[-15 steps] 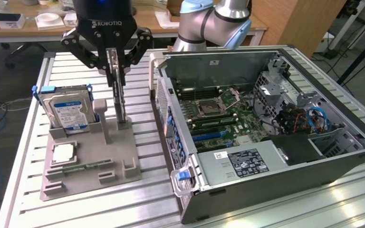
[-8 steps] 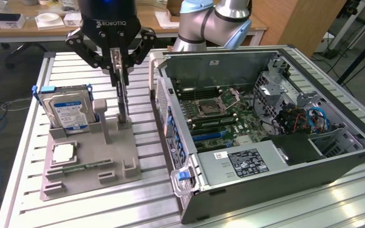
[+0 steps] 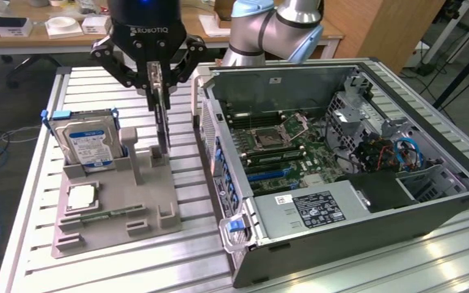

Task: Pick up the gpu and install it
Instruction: 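Pick up the gpu and move the gpu toward the slot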

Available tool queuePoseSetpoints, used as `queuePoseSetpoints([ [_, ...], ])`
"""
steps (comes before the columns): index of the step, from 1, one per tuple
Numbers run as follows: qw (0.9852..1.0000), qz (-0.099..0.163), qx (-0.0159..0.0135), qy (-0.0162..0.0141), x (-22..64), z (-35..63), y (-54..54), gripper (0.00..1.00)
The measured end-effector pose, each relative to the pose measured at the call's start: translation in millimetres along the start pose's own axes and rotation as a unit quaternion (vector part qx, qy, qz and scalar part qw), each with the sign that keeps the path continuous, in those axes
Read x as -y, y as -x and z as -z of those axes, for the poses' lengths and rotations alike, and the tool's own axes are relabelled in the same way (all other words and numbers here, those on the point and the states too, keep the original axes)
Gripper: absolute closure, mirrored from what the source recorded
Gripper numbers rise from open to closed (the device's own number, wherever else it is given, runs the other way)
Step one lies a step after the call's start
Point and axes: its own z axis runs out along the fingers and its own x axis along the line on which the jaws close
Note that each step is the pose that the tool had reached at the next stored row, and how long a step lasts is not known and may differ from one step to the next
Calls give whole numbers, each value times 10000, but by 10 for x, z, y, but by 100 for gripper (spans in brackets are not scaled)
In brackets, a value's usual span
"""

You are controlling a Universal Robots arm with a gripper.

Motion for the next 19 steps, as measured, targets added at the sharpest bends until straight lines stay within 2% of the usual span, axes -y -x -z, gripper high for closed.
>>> queuePoseSetpoints([
  [19,10000,0,0,0,-2,-10,156,74],
])
